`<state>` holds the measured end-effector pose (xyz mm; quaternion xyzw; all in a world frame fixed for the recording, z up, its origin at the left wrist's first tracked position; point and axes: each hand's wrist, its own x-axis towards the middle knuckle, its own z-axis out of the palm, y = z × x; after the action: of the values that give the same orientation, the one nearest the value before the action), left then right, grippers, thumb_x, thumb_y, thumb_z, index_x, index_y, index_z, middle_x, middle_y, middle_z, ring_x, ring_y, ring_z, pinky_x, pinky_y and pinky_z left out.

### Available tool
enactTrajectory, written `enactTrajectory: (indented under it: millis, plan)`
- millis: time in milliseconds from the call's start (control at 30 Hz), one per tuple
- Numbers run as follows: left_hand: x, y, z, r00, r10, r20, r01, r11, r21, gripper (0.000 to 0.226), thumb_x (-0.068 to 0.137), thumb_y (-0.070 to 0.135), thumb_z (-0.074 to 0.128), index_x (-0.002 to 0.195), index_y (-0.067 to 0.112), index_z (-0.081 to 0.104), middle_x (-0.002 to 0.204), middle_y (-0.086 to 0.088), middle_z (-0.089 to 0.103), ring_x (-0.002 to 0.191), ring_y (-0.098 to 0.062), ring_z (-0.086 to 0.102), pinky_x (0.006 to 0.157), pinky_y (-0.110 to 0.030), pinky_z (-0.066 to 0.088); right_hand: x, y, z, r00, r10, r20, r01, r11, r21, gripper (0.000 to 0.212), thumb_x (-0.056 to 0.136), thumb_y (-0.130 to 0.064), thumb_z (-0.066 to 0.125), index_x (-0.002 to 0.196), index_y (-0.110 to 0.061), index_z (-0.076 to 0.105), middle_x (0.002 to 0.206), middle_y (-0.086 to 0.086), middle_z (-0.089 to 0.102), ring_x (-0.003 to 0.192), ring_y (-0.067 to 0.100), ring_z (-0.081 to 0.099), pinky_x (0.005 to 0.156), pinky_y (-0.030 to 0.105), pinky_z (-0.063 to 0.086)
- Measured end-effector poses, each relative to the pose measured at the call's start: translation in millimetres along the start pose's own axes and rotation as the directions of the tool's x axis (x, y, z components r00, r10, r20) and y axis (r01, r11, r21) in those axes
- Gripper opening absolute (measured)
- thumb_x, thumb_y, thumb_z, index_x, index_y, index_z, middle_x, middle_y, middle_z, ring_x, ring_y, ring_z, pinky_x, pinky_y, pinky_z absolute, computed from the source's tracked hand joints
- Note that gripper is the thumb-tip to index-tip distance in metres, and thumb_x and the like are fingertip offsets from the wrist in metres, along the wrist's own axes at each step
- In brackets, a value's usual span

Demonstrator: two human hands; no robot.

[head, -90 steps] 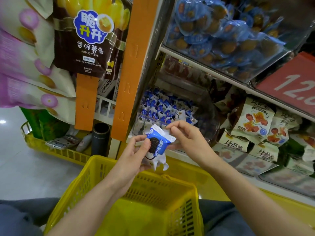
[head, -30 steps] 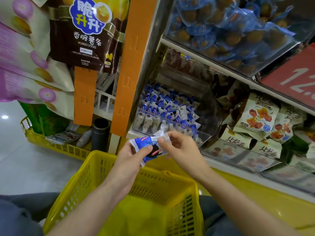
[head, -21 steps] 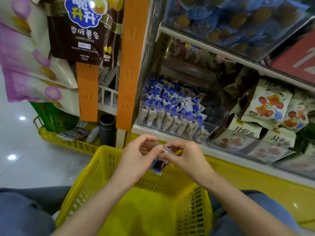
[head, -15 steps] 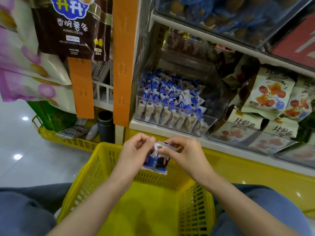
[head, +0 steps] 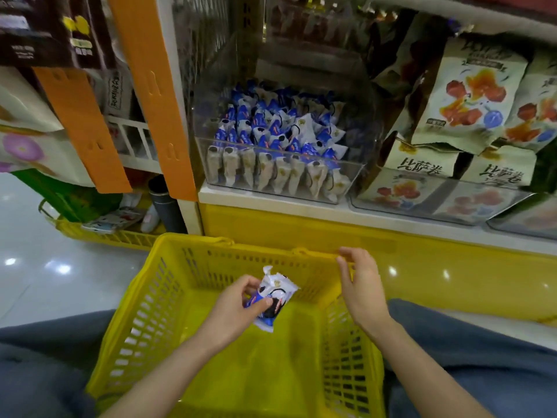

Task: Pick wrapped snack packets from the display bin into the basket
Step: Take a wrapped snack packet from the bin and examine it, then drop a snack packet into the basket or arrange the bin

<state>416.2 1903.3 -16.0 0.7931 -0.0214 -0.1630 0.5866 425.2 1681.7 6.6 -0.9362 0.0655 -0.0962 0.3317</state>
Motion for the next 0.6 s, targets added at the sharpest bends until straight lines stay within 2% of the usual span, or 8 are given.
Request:
enactTrajectory:
  millis: [67,133,267,333,400,467,533,600]
  plan:
    - [4.3,-26.5,10.4,0.996,-0.084,0.005,0.083,0.992,0.094,0.026,0.082,0.006,0.068,0.08,0.025,0.05,0.079,0.005,0.057,0.065,-0.001,0.054,0.062,-0.015,0.041,1.9,36.5,2.1,0.994,0.112,-0.001,-0.111,0.985,-0.131,0.032,0.095,-0.015,0.05,0.122,0.0,0.05,0.12,0.018,0.052,0.114,0.032,0.047,0.096,0.037,0.035]
    - [12.4,-50.6,21.3,0.985,-0.171,0.022,0.165,0.973,0.158,0.024,0.082,0.008,0.068,0.08,0.023,0.05,0.079,0.002,0.057,0.065,-0.005,0.052,0.055,-0.011,0.038,-0.8,60.3,8.3,0.972,0.231,0.053,-0.225,0.969,-0.103,0.038,0.096,-0.016,0.047,0.13,0.002,0.042,0.129,0.022,0.045,0.118,0.036,0.044,0.095,0.04,0.035]
    - [34.5,-93.8,48.1,0.948,-0.319,0.015,0.308,0.926,0.217,0.018,0.084,0.013,0.067,0.09,0.015,0.049,0.081,-0.005,0.056,0.07,-0.017,0.053,0.044,-0.01,0.034,-11.7,83.6,23.9,0.951,0.304,0.052,-0.307,0.949,0.065,0.039,0.098,-0.015,0.039,0.135,-0.002,0.039,0.133,0.018,0.045,0.121,0.032,0.045,0.093,0.029,0.035]
    - [41.7,-113.6,64.4,0.921,-0.39,-0.008,0.38,0.893,0.243,0.018,0.086,0.016,0.065,0.098,0.008,0.054,0.087,-0.01,0.058,0.076,-0.018,0.051,0.049,-0.018,0.035,-13.1,89.2,27.9,0.95,0.313,0.019,-0.313,0.943,0.116,0.038,0.099,-0.014,0.037,0.134,-0.001,0.042,0.131,0.017,0.047,0.12,0.029,0.046,0.093,0.023,0.033]
    - [45.5,-131.9,80.0,0.89,-0.455,-0.024,0.447,0.861,0.243,0.027,0.087,0.014,0.063,0.107,-0.001,0.053,0.091,-0.016,0.059,0.081,-0.02,0.051,0.058,-0.026,0.036,-12.2,91.7,29.5,0.957,0.289,-0.007,-0.286,0.95,0.128,0.037,0.099,-0.014,0.037,0.133,-0.001,0.044,0.129,0.016,0.048,0.114,0.022,0.047,0.086,0.011,0.028]
    - [46.1,-145.4,94.0,0.866,-0.498,-0.038,0.493,0.841,0.221,0.026,0.087,0.01,0.063,0.108,0.0,0.05,0.081,-0.01,0.053,0.082,-0.022,0.05,0.063,-0.029,0.036,-11.3,92.0,30.2,0.963,0.269,-0.023,-0.263,0.954,0.144,0.037,0.099,-0.016,0.038,0.133,-0.002,0.045,0.127,0.013,0.049,0.105,0.01,0.045,0.081,0.002,0.025]
    - [46.7,-156.5,105.3,0.852,-0.52,-0.067,0.522,0.83,0.197,0.029,0.087,0.007,0.063,0.11,-0.003,0.05,0.078,-0.009,0.052,0.081,-0.022,0.049,0.065,-0.03,0.037,-10.5,92.8,30.6,0.964,0.264,-0.037,-0.256,0.955,0.147,0.037,0.099,-0.017,0.039,0.132,-0.003,0.046,0.127,0.011,0.05,0.104,0.007,0.044,0.079,0.0,0.026]
    - [48.0,-165.6,113.1,0.849,-0.523,-0.078,0.527,0.823,0.213,0.025,0.086,0.006,0.063,0.106,-0.002,0.049,0.091,-0.019,0.057,0.083,-0.021,0.05,0.066,-0.032,0.04,-9.5,93.6,31.5,0.961,0.271,-0.05,-0.261,0.953,0.153,0.036,0.098,-0.017,0.04,0.131,-0.003,0.048,0.124,0.009,0.052,0.101,0.003,0.044,0.076,-0.005,0.028]
